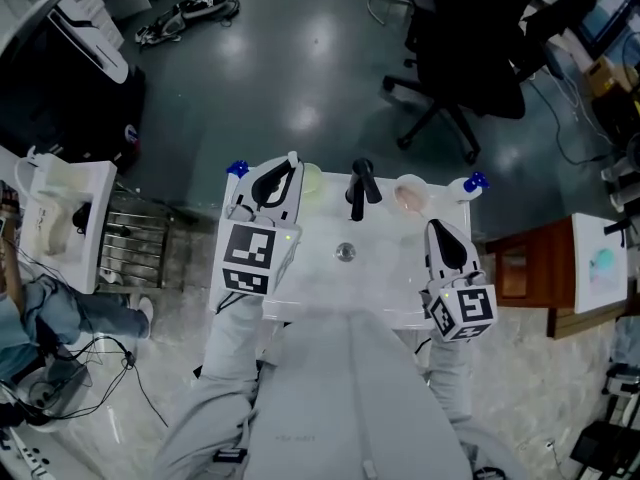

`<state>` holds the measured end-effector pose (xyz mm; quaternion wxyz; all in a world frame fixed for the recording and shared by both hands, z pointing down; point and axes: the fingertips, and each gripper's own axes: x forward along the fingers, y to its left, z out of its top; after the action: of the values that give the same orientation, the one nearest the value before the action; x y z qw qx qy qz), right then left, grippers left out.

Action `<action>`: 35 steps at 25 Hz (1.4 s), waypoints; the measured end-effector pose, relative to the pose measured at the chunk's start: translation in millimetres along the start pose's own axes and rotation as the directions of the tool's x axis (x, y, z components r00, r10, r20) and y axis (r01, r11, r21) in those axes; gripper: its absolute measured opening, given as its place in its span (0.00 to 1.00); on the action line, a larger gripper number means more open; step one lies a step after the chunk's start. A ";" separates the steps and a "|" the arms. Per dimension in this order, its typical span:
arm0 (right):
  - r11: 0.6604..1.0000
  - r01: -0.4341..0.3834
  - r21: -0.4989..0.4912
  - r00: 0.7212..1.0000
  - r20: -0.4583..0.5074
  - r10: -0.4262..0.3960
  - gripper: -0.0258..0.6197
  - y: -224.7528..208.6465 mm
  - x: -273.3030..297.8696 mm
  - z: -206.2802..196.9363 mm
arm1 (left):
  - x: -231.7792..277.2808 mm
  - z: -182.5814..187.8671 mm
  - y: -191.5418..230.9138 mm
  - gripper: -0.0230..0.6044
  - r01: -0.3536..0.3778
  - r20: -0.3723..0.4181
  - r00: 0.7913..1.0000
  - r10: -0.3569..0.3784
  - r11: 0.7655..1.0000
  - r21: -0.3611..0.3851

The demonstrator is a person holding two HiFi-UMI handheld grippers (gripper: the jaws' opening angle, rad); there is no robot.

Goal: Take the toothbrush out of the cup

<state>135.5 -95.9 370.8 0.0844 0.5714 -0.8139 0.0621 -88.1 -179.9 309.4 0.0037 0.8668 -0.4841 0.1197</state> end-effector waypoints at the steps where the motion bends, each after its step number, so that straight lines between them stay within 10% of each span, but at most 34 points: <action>1: 1.000 -0.005 -0.003 1.000 0.003 0.005 0.08 1.1 0.3 1.0 | -5.6 0.9 -2.4 0.09 0.000 0.006 1.000 0.000 1.000 -0.008; 35: 1.000 -0.006 0.028 1.000 -0.015 0.006 0.09 -28.7 9.6 -33.7 | -21.9 -50.7 -60.5 0.09 0.072 -0.076 0.994 -0.082 0.989 -0.130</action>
<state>161.5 -107.9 405.9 0.0824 0.5695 -0.8141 0.0780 -58.6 -123.1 360.7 0.0829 0.8773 -0.4563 0.1234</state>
